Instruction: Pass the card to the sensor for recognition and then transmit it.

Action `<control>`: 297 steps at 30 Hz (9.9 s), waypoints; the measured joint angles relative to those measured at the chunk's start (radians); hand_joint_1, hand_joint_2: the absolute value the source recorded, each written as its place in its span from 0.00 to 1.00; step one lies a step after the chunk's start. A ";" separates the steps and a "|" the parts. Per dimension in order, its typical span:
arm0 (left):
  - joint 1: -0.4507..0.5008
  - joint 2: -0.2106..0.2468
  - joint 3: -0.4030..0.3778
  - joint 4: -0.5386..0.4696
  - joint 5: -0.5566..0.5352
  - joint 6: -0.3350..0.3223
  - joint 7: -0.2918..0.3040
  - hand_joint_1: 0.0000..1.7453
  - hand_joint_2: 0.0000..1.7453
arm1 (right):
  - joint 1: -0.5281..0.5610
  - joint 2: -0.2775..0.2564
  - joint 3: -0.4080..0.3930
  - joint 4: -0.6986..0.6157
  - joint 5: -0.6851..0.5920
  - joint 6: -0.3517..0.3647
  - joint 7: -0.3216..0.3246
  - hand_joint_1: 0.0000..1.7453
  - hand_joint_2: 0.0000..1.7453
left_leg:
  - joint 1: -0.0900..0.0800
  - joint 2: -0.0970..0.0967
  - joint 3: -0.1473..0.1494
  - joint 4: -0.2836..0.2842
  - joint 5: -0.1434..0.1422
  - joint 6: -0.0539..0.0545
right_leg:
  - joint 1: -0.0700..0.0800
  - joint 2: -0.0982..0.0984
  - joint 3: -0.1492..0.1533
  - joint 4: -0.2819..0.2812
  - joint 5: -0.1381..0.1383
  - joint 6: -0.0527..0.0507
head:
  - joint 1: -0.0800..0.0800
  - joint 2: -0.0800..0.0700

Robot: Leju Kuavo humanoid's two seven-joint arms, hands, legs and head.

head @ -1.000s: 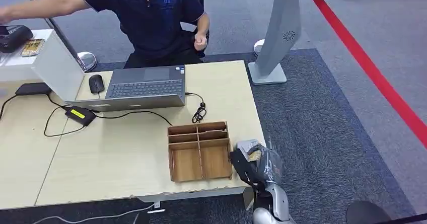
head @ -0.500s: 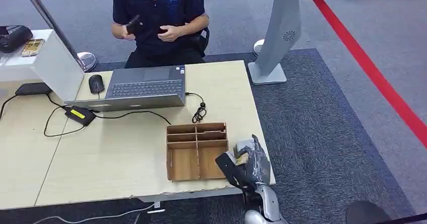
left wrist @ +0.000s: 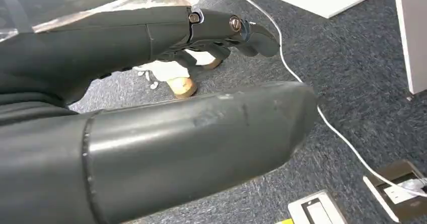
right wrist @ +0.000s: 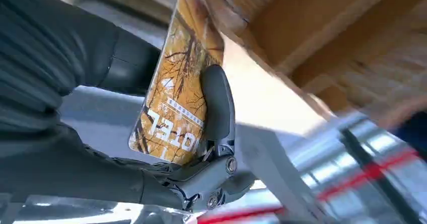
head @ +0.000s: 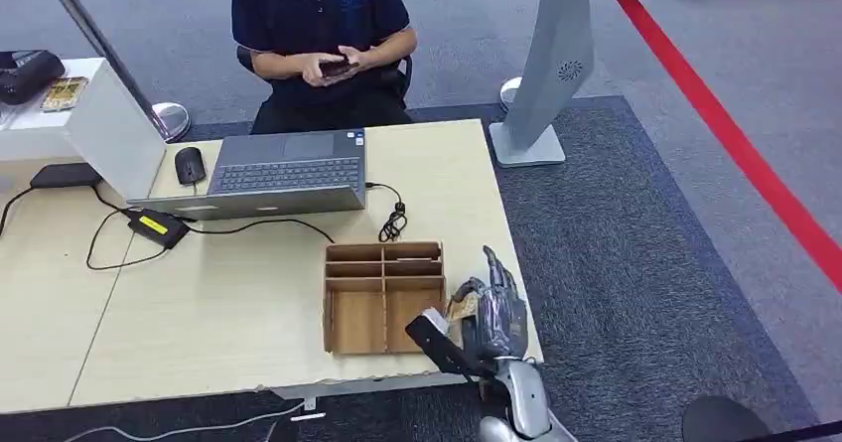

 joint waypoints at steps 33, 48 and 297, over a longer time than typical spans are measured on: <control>-0.002 -0.005 0.002 -0.003 -0.068 0.000 -0.028 0.00 0.00 | -0.043 0.181 -0.230 -0.455 0.028 0.000 -0.197 1.00 1.00 | 0.000 0.000 0.000 0.000 0.000 0.000 | 0.000 0.000 0.000 0.000 0.000 0.000 | 0.000 0.000; -0.005 -0.010 0.004 -0.002 -0.073 0.000 -0.031 0.00 0.00 | -0.082 0.186 -0.108 -0.389 0.002 0.000 -0.177 1.00 1.00 | 0.000 0.000 0.000 0.000 0.000 0.000 | 0.000 0.000 0.000 0.000 0.000 0.000 | 0.000 0.000; -0.018 0.002 -0.043 0.000 -0.013 -0.003 -0.001 0.00 0.00 | -0.265 0.029 0.211 0.116 0.080 0.108 0.226 0.04 1.00 | 0.000 0.000 0.000 0.000 0.000 0.000 | 0.001 0.000 0.000 0.000 0.000 0.000 | 0.000 0.000</control>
